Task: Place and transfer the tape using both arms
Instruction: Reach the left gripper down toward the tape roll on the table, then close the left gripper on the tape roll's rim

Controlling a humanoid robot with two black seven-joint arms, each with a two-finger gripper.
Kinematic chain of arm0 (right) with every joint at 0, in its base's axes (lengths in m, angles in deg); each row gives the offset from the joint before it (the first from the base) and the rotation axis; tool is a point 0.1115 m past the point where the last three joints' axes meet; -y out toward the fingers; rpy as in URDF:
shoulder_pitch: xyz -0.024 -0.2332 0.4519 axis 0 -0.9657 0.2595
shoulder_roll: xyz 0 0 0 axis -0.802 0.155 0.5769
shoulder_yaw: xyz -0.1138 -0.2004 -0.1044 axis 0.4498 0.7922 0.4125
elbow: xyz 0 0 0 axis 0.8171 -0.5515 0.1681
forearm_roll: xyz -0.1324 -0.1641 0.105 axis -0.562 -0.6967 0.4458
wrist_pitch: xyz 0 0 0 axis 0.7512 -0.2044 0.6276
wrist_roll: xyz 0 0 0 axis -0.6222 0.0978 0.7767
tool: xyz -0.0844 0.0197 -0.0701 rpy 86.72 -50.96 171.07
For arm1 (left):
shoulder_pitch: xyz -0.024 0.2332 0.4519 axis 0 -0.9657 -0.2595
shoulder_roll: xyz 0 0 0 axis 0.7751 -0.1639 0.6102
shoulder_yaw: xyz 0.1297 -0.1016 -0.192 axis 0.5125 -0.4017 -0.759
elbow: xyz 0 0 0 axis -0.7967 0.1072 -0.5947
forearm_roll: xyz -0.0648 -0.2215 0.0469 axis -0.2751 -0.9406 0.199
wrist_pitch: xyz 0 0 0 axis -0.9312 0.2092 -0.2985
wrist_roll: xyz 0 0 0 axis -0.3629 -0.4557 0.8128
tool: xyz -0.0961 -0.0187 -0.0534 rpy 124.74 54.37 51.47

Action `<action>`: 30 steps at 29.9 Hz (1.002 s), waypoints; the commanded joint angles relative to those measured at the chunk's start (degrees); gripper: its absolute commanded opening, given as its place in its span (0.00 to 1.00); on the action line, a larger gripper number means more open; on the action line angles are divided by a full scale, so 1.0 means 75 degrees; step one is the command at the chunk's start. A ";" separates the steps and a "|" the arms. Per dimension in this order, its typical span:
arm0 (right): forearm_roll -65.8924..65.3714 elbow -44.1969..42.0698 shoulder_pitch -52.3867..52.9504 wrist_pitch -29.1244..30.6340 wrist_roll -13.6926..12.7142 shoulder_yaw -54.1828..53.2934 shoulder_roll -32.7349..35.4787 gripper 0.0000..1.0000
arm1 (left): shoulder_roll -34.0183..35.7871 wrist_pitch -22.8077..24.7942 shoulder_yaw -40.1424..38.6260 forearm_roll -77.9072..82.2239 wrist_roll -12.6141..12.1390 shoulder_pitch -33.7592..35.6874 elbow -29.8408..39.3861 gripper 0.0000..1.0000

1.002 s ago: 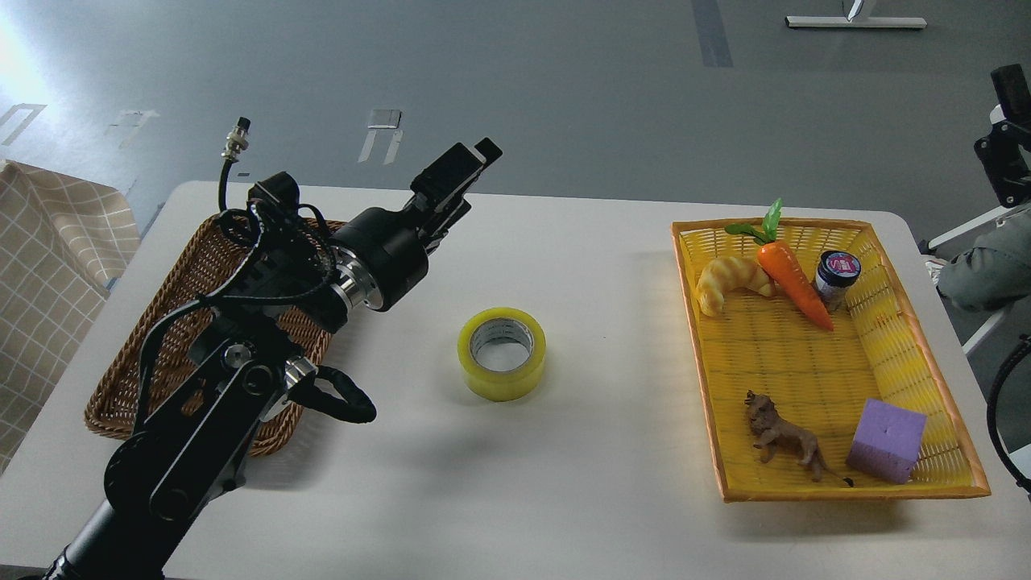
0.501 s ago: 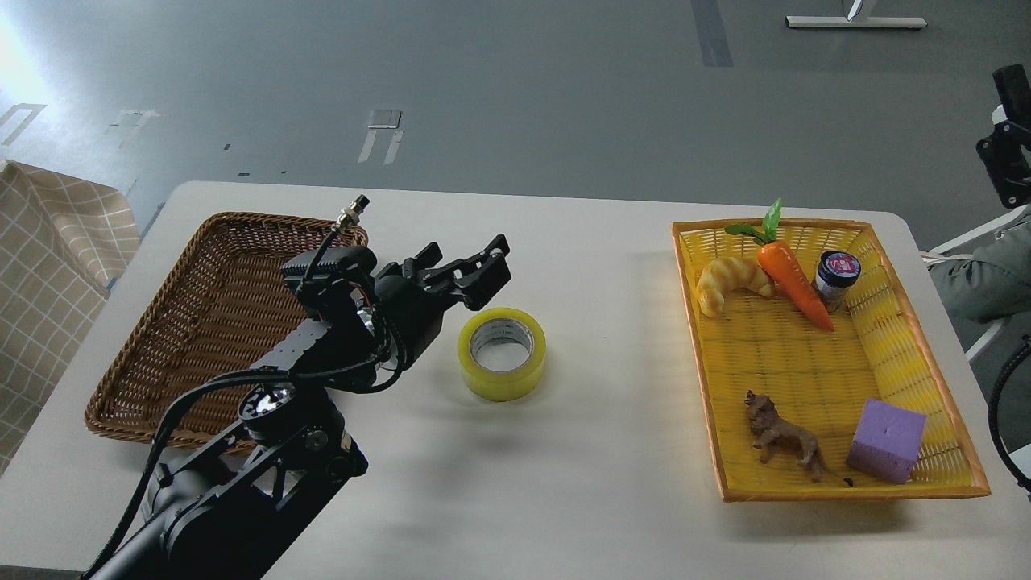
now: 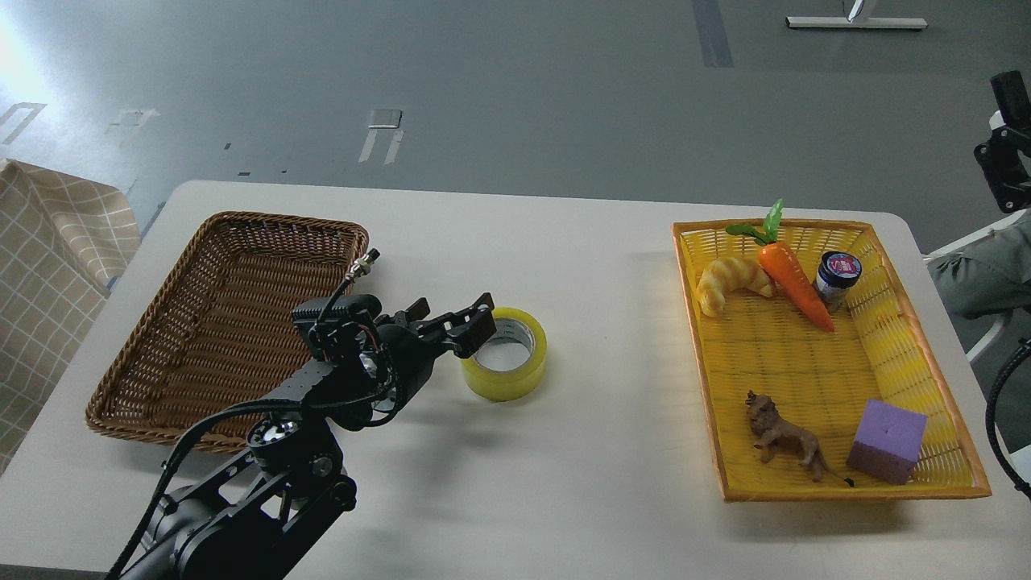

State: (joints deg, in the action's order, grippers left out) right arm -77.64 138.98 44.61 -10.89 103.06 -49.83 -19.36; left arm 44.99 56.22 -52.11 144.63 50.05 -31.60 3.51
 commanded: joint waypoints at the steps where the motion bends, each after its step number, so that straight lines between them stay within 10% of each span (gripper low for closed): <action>1: 0.0000 0.0000 -0.0002 0.0000 0.0000 0.0000 -0.0010 1.00 | 0.0040 0.0000 0.0020 0.0000 0.0228 0.0160 -0.0291 1.00; 30: 0.0024 -0.0105 -0.0154 0.0000 0.0012 -0.0246 -0.0010 1.00 | 0.0789 -0.0047 0.1039 0.0000 0.1131 0.0981 -0.0925 1.00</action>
State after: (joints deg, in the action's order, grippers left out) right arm -77.46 138.22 44.05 -10.89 103.16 -51.41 -19.44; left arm 50.48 55.91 -44.42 144.64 58.41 -24.31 -3.49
